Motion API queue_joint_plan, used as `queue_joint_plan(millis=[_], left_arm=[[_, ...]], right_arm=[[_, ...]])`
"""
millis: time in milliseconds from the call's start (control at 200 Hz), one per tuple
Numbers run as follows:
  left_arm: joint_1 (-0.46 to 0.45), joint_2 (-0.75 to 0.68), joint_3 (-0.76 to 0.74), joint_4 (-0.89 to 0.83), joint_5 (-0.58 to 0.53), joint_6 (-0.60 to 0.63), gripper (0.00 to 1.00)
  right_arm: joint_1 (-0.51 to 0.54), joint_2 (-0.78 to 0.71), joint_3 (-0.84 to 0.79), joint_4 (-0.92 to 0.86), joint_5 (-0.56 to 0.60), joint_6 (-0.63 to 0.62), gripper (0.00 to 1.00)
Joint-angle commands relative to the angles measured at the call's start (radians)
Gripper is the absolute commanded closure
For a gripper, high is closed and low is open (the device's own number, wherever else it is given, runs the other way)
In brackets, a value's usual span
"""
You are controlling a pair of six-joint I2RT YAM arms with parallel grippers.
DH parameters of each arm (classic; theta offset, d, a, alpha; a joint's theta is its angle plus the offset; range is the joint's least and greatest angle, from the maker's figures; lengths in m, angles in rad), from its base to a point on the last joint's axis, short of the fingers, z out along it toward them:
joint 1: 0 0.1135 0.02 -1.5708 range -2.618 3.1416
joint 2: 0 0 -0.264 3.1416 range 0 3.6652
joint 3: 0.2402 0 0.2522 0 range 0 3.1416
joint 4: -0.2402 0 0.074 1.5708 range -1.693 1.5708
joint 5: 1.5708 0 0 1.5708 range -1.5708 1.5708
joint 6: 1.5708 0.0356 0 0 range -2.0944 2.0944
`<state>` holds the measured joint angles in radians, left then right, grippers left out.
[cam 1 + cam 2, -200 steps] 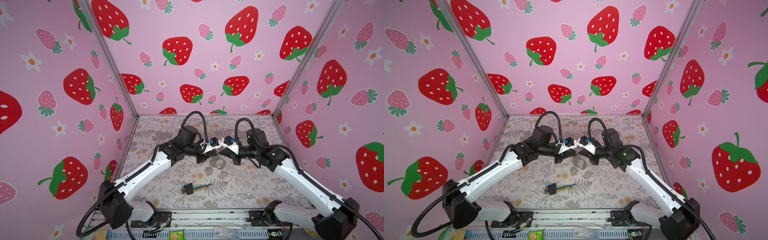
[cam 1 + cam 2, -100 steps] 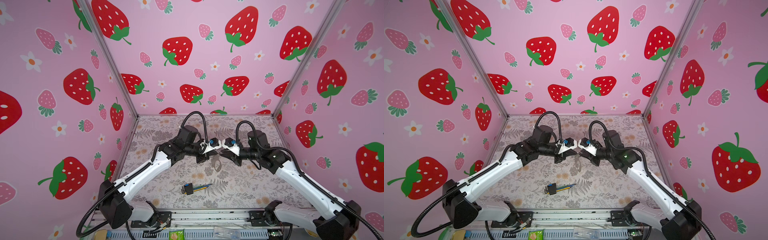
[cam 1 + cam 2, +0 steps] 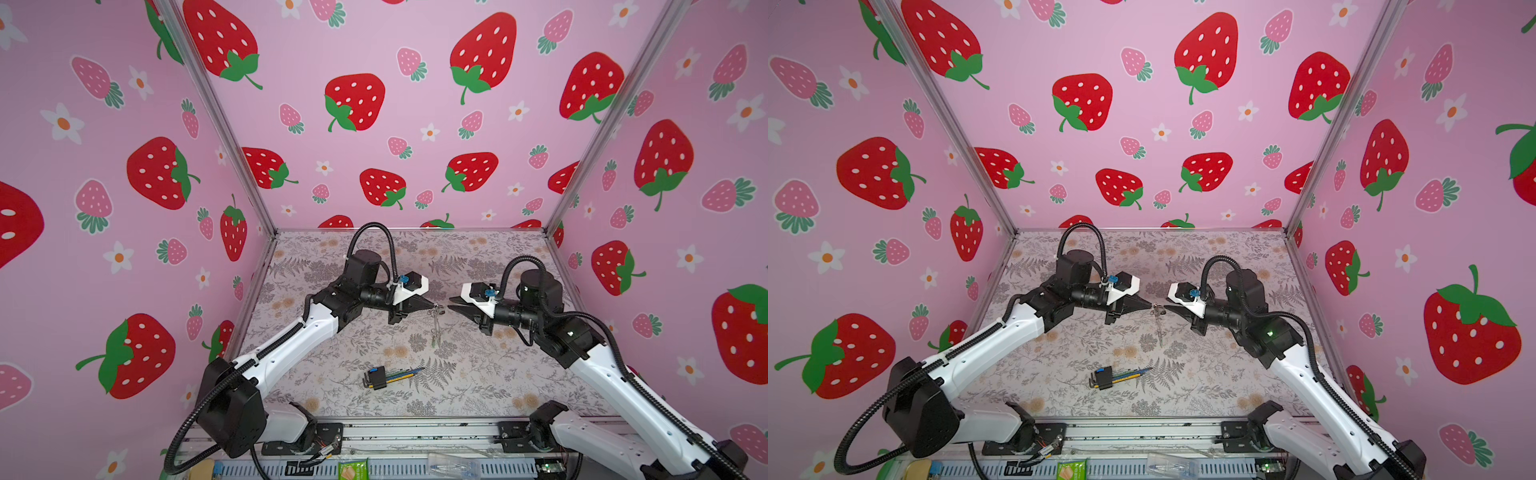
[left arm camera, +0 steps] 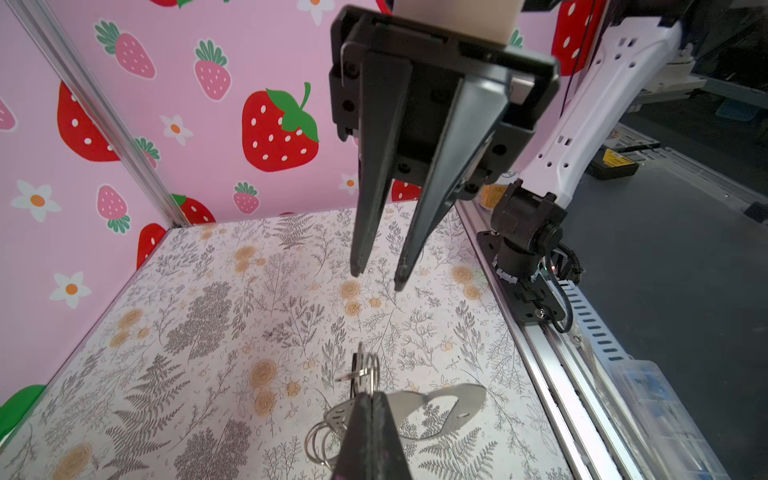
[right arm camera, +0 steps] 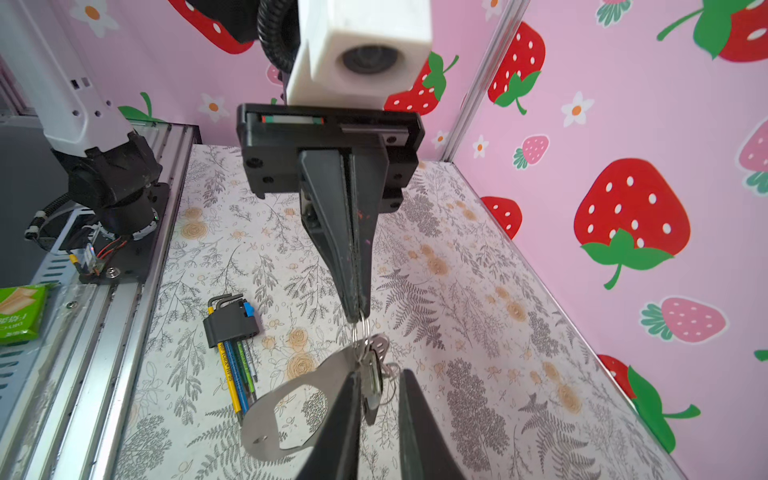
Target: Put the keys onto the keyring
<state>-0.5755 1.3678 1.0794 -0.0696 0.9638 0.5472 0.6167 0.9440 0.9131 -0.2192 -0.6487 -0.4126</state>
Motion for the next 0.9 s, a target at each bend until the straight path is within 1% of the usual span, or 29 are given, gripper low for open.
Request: queue_joint_plan(millis=[0, 100, 160, 340, 425, 525, 700, 896], left_arm=[[0.007, -0.009, -0.008, 0.162, 0.105, -0.045, 1.00], [0.012, -0.009, -0.009, 0.200, 0.108, -0.069, 1.00], [0.015, -0.009, -0.011, 0.224, 0.114, -0.085, 1.00], [0.020, 0.002, -0.019, 0.326, 0.122, -0.151, 1.00], [0.019, 0.004, -0.026, 0.369, 0.120, -0.174, 1.00], [0.020, 0.010, -0.029, 0.417, 0.120, -0.198, 1.00], [0.019, 0.020, -0.026, 0.458, 0.123, -0.217, 1.00], [0.019, 0.022, -0.023, 0.459, 0.128, -0.216, 1.00]], right_arm=[[-0.007, 0.003, -0.016, 0.030, -0.040, 0.011, 0.80], [-0.007, 0.003, -0.027, 0.032, -0.002, 0.017, 0.74], [-0.006, -0.001, -0.038, 0.059, 0.027, 0.040, 0.70], [-0.007, 0.002, -0.065, 0.140, 0.016, 0.091, 0.63], [-0.007, 0.009, -0.071, 0.164, -0.001, 0.103, 0.62], [-0.008, 0.019, -0.075, 0.193, -0.017, 0.118, 0.64], [-0.008, 0.029, -0.077, 0.224, -0.027, 0.136, 0.71], [-0.012, 0.035, -0.080, 0.239, -0.014, 0.149, 0.81]])
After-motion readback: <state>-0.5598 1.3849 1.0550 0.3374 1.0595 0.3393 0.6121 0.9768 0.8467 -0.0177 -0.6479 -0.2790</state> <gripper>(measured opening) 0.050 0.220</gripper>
